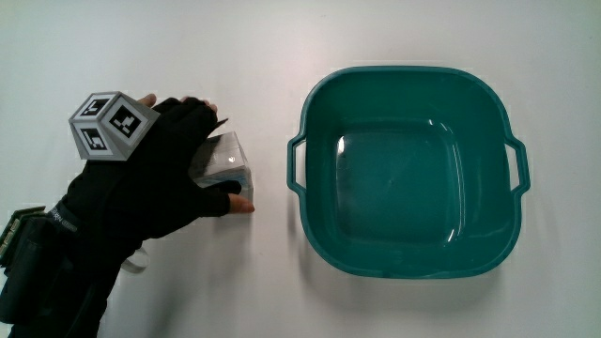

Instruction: Pick milk

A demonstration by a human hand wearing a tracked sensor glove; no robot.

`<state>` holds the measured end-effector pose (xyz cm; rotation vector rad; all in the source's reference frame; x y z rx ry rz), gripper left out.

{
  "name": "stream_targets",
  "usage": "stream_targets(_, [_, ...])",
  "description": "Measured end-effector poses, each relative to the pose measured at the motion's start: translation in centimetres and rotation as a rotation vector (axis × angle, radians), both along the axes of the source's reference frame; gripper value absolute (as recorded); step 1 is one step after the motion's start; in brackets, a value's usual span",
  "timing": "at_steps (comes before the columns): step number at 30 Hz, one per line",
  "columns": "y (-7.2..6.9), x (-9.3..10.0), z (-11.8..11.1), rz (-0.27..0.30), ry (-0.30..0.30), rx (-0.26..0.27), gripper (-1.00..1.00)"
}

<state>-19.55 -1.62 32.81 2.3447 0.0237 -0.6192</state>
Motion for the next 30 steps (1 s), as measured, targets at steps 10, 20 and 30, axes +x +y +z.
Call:
stream_targets(10, [-2.7, 1.8, 1.5, 0.108, 0.007, 0.004, 0.0])
stream_targets(20, [-3.6, 2.5, 2.6, 0.17, -0.018, 0.013, 0.0])
stream_targets(30, [-3.7, 2.3, 2.5, 0.157, 0.001, 0.059, 0.19])
